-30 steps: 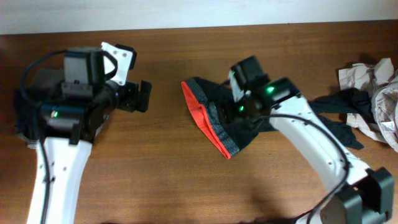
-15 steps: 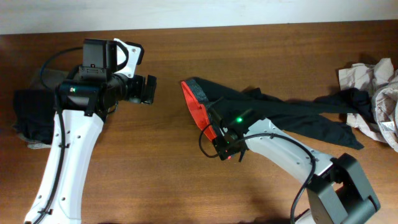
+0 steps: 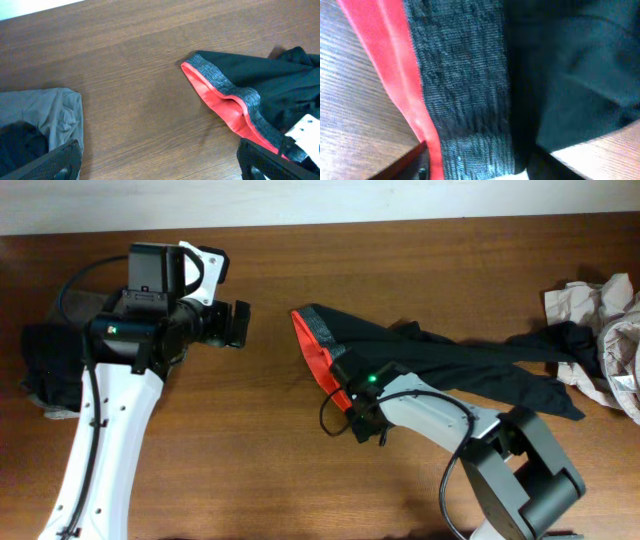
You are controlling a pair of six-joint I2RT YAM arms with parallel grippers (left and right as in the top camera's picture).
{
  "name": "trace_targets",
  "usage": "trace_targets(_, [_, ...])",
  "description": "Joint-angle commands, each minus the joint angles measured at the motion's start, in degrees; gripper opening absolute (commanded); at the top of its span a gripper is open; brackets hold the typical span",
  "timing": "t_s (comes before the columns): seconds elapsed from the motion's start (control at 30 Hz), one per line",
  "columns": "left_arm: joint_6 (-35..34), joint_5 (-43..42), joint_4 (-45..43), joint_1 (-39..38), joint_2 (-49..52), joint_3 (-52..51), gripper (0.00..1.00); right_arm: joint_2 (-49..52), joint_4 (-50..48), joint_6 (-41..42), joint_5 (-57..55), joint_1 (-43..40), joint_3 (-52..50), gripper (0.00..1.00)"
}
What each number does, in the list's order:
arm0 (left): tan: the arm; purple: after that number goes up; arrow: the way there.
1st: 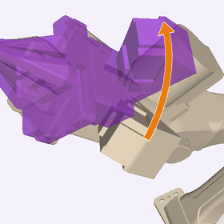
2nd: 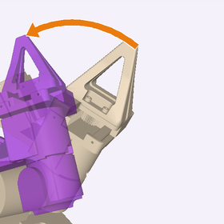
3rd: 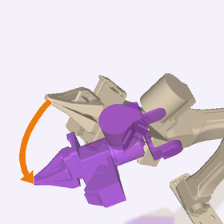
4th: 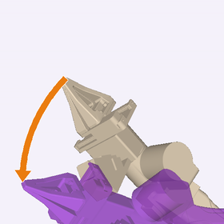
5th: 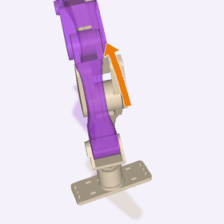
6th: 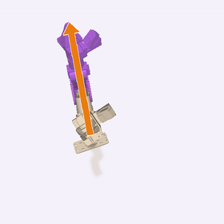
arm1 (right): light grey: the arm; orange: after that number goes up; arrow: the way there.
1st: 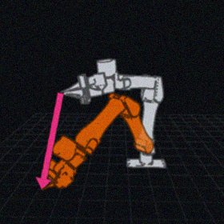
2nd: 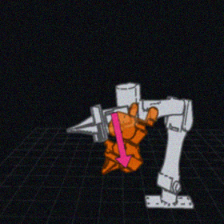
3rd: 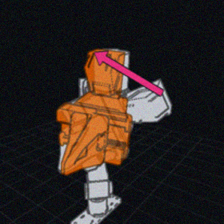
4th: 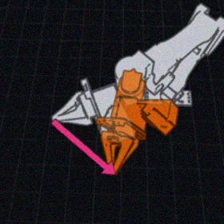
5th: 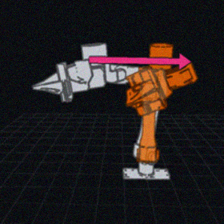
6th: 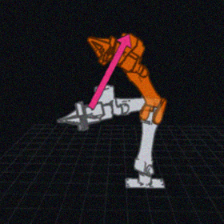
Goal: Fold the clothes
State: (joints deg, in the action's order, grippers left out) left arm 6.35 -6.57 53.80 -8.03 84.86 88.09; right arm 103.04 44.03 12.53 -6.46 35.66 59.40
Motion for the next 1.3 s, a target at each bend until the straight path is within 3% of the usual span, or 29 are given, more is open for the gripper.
trace_targets(0.0, [-0.57,0.17,0.04,-0.07,-1.53,0.94,0.99,1.22,0.09,1.73,-1.55,0.76,-0.35,0.38])
trace_targets(0.03, [-0.57,0.2,0.04,-0.07,-1.57,0.94,0.99,1.18,0.68,1.9,-1.38,0.81,-0.26,0.24])
trace_targets(0.1, [-0.57,0.2,0.02,-0.07,-1.66,0.96,0.99,0.79,2.58,2.14,-1.01,1.33,0.46,0.07])
trace_targets(0.13, [-0.55,0.22,0.0,-0.07,-1.75,0.96,0.99,0.63,3.93,2.12,-0.63,1.84,1.2,0.04])
trace_targets(0.4, [-0.5,0.5,-0.48,-0.07,-1.75,1.01,0.99,-1.11,11.04,1.68,6.29,13.51,14.99,0.04])
trace_targets(0.53, [-0.52,2.54,-0.33,-0.07,-1.92,1.14,0.99,-1.11,7.3,1.77,6.51,19.23,20.46,0.04])
trace_targets(0.77, [-0.52,4.9,-0.5,-0.07,-3.45,1.33,0.99,0.13,0.07,2.99,9.7,22.21,20.65,0.04])
trace_targets(0.9, [-0.55,4.87,-0.59,-0.07,-3.63,1.4,0.99,0.33,-1.29,2.69,10.8,22.77,20.65,0.1])
trace_targets(1.1, [-0.55,4.87,-0.57,-0.07,-3.63,1.38,0.99,0.28,-0.87,-2.19,11.89,23.67,20.65,0.41])
trace_targets(1.27, [-0.55,4.87,-0.39,-0.07,-3.61,1.38,0.99,0.26,0.81,-3.26,11.15,23.82,20.68,0.45])
